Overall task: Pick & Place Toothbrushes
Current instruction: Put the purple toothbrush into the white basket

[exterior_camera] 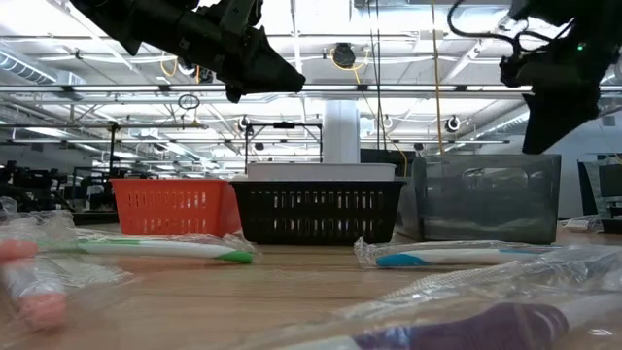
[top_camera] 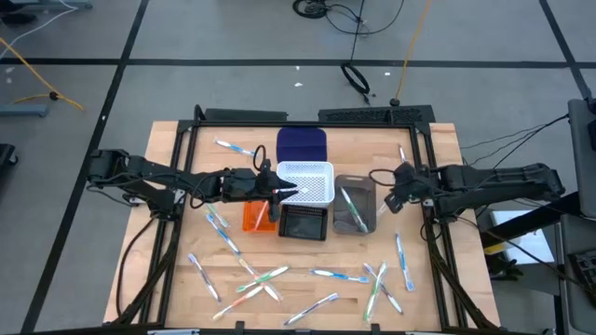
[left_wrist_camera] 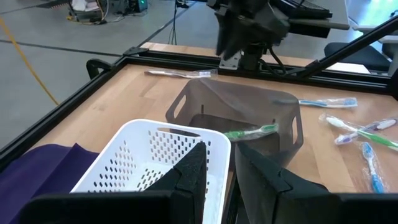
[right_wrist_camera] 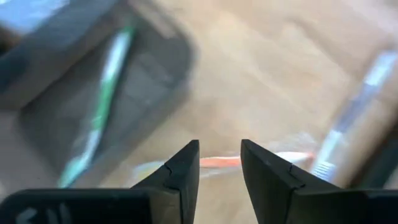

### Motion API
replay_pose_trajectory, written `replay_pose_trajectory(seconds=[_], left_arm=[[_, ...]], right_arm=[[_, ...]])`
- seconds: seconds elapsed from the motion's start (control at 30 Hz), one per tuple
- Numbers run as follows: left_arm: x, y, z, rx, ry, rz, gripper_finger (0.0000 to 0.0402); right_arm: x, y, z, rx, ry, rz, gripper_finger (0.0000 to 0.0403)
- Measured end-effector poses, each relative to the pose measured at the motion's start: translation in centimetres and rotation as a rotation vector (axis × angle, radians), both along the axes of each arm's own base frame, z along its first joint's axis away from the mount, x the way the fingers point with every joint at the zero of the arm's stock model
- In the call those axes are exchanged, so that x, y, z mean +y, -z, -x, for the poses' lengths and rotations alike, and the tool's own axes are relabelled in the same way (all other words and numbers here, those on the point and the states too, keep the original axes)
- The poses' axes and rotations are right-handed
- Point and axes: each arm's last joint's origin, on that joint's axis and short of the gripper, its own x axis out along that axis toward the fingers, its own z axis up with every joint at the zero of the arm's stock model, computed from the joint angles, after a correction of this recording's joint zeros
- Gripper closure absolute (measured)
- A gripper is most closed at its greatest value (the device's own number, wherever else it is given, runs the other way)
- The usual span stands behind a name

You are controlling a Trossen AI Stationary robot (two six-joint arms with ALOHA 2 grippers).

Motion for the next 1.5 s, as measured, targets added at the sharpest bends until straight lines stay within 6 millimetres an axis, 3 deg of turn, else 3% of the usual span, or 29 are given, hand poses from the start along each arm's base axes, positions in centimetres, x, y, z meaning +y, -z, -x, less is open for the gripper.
replay_pose_trajectory(seconds=[0.2, 0.37, 0.93, 1.17, 1.5], left_arm=[[0.0, 0.0, 0.0, 0.0, 0.0, 0.0, 0.0314], [0.0, 0.0, 0.0, 0.0, 0.0, 0.0, 0.0314], [0.0, 0.0, 0.0, 0.001, -0.001, 0.0, 0.0314], [0.0, 0.0, 0.0, 0.003, -0.001, 0.0, 0.0314], [0.0, 0.0, 0.0, 0.004, 0.0, -0.003, 0.0314]], right_arm=[[-0.9, 0.5, 1.0, 0.067, 0.251, 0.004, 0.0294], [-2.0, 0.9, 1.1, 0.155, 0.359, 0.0, 0.0293], [-8.0, 2.9, 0.1, 0.289, 0.399, -0.007, 0.0292], [-9.8, 5.8, 1.5, 0.304, 0.42, -0.07, 0.0292], [-11.2, 6.2, 2.1, 0.225, 0.457, -0.091, 0.0292]])
